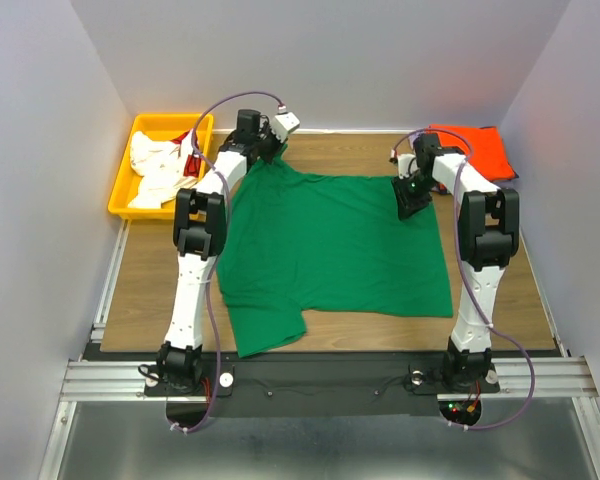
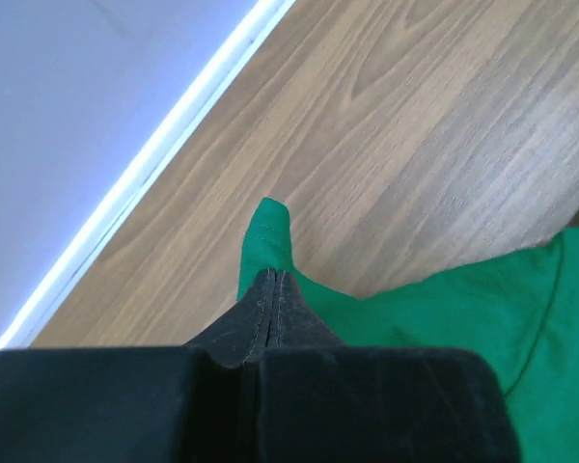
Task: Fold and stack the t-shirts
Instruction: Flatten the tshirt out
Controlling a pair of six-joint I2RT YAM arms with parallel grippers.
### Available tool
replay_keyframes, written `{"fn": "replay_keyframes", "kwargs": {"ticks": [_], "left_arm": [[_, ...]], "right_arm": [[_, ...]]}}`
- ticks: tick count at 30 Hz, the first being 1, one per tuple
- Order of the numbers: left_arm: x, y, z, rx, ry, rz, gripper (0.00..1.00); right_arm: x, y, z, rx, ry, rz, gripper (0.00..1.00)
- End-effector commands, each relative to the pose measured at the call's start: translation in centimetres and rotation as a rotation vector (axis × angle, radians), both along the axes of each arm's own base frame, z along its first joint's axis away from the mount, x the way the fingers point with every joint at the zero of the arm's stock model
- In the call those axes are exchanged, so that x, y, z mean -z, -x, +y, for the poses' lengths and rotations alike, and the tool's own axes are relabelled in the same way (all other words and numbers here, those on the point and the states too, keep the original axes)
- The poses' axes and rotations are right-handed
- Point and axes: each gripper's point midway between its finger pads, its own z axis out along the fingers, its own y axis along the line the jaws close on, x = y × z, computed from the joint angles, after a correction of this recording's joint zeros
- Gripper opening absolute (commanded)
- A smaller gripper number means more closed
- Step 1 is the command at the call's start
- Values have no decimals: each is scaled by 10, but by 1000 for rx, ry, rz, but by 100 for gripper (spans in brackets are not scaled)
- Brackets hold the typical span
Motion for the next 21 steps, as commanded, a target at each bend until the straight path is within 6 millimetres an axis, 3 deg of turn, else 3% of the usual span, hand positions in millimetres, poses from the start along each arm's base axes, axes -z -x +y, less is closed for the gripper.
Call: {"fn": "replay_keyframes", "kwargs": {"ticks": [1, 2, 3, 6, 7, 8, 9, 13, 16, 21], "left_arm": [[-107, 11, -1, 70, 16, -201, 0], [-121, 16, 2, 75, 2, -225, 0], [-110, 21, 4, 85, -30, -216, 0], [-104, 27, 12, 83, -77, -207, 0], [-102, 28, 12, 88, -87, -202, 0], [-97, 30, 12, 91, -90, -183, 0], [-96, 30, 12, 92, -89, -179, 0], [-97, 26, 9, 81, -57, -167, 0], [-97, 20, 13, 49, -65, -172, 0], [-79, 14, 31, 16, -87, -134, 0]], "right_arm": [[-63, -43, -8, 22, -21, -189, 35], [-70, -51, -12, 32, -19, -215, 36], [-70, -60, -19, 52, -7, -227, 38], [-99, -99, -44, 112, -5, -342, 39], [-85, -109, -53, 140, 1, -331, 38], [-84, -117, -57, 149, 3, -344, 38], [-98, -131, -60, 158, 4, -396, 38], [-72, -155, -61, 177, 4, -402, 38], [-58, -163, -63, 188, 9, -407, 38], [-32, -163, -62, 175, 11, -380, 40]]}}
